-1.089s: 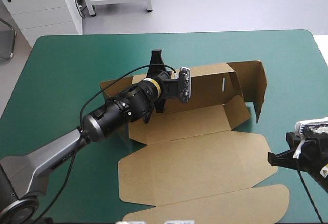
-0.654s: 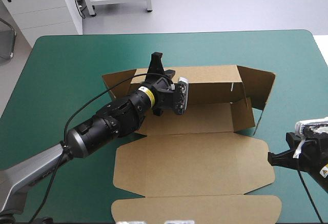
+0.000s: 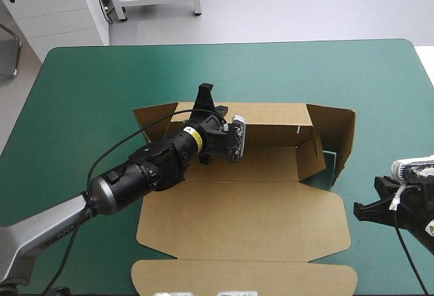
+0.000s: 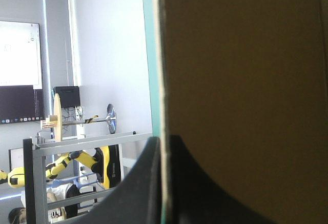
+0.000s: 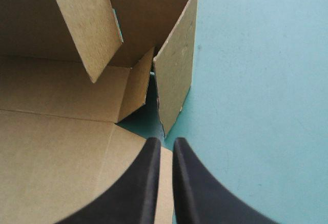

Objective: Fold the box

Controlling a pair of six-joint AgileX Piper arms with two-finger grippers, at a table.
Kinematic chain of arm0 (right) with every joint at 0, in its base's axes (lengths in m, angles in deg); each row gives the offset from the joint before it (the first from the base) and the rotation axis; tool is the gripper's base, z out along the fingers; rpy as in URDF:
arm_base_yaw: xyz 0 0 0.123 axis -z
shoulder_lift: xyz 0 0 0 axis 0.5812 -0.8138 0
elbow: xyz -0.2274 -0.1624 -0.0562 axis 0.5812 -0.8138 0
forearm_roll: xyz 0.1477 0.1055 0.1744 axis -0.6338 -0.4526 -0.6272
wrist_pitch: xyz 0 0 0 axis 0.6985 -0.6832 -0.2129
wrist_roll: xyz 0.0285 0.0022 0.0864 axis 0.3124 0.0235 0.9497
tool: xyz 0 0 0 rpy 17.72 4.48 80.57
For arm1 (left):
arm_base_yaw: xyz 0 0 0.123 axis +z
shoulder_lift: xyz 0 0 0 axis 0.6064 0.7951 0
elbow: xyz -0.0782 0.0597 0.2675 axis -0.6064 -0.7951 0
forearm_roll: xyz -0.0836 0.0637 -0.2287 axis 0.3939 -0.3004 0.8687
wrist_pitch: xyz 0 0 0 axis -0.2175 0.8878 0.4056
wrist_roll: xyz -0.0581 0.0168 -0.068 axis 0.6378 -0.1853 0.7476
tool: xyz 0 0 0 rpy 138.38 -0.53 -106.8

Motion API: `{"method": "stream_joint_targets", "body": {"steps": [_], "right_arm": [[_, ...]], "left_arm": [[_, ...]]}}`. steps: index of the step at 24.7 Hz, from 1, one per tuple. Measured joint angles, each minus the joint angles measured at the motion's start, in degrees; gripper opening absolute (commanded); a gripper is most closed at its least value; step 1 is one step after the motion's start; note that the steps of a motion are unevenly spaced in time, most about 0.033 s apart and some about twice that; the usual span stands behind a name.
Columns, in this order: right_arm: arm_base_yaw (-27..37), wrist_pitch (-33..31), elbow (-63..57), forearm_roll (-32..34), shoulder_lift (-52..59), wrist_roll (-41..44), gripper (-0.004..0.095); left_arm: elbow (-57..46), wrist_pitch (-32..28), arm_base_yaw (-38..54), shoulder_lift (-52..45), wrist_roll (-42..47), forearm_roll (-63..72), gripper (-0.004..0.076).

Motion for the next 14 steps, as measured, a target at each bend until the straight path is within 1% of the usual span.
{"method": "stream_joint_targets", "body": {"steps": [3, 4, 5, 6, 9, 14], "right_arm": [[0.0, -0.5, 4.0, 0.0, -1.1, 0.0, 0.0648], [0.0, -0.8, 5.7, 0.0, -2.0, 0.0, 0.0713], [0.0, -1.0, 7.2, 0.0, -3.0, 0.0, 0.0754], [0.0, -1.3, 8.8, 0.0, -4.3, 0.0, 0.0756], [0.0, -1.4, 12.2, 0.0, -7.4, 0.0, 0.0755], [0.0, -1.2, 18.8, 0.7, -14.6, -0.1, 0.0756]], "left_arm": [[0.0, 0.4, 0.0, 0.6, 2.3, -1.1, -0.0008], [0.0, 0.4, 0.0, 0.7, 5.1, -2.7, -0.0008], [0.0, 0.4, 0.0, 0.7, 7.7, -4.3, -0.0008], [0.0, 0.7, 0.0, 0.8, 11.2, -6.6, -0.0008], [0.0, 2.2, 0.0, 1.0, 17.2, -10.6, -0.0008], [-0.1, 3.3, 0.0, 1.2, 20.5, -12.9, -0.0008]]}}
